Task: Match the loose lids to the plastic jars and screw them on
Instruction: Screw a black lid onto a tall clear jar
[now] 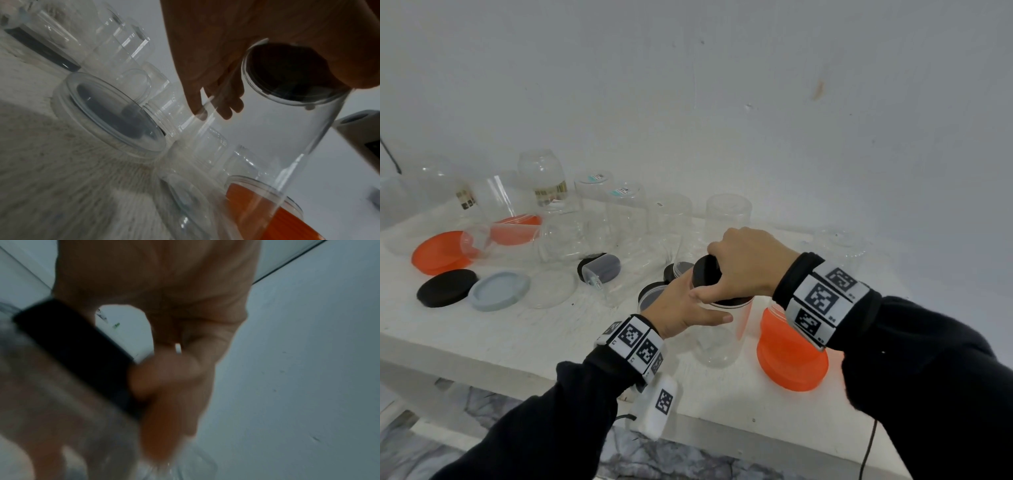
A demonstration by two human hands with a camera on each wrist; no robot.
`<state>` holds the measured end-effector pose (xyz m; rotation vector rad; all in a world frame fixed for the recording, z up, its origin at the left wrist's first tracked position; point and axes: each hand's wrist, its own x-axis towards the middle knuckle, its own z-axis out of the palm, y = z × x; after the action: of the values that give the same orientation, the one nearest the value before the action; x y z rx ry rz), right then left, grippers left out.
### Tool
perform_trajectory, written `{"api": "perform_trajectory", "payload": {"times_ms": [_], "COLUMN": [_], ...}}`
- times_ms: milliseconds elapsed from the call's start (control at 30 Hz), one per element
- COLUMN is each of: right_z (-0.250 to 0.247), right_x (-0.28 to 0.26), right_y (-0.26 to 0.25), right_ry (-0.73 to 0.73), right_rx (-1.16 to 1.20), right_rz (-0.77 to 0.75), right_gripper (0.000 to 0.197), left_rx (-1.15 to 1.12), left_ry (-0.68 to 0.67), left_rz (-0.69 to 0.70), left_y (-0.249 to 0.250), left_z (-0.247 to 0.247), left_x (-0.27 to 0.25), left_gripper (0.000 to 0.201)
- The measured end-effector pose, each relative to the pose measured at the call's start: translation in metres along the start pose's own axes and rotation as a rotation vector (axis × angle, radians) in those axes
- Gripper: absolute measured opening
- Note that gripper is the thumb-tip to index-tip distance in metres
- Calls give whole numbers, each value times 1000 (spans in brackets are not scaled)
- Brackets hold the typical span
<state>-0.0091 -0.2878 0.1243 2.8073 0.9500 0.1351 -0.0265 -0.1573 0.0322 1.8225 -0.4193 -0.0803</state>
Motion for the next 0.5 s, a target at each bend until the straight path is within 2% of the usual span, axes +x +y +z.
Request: {"api": "perform_trajectory", "payload": {"times_ms": [67,167,367,500], "right_z": [-4,-13,-7,-3], "right_x": [-2,-3,-2,0], "right_y": [5,15,14,7], "right_ry": [-89,-279,-111,-57], "right_rx": [-13,205,226,165], "right_rz": [-14,-144,-149,-46], "right_gripper": [70,68,60,60], "left_rx": [16,31,-18,-30], "left_ry": [-16,-38,-19,-22], "left_rz": [-8,-27,-15,10], "left_y": [1,2,2,-1], "left_z": [-2,-5,-1,2], "left_x": [2,3,2,-1], "left_gripper": [57,59,64,62]}}
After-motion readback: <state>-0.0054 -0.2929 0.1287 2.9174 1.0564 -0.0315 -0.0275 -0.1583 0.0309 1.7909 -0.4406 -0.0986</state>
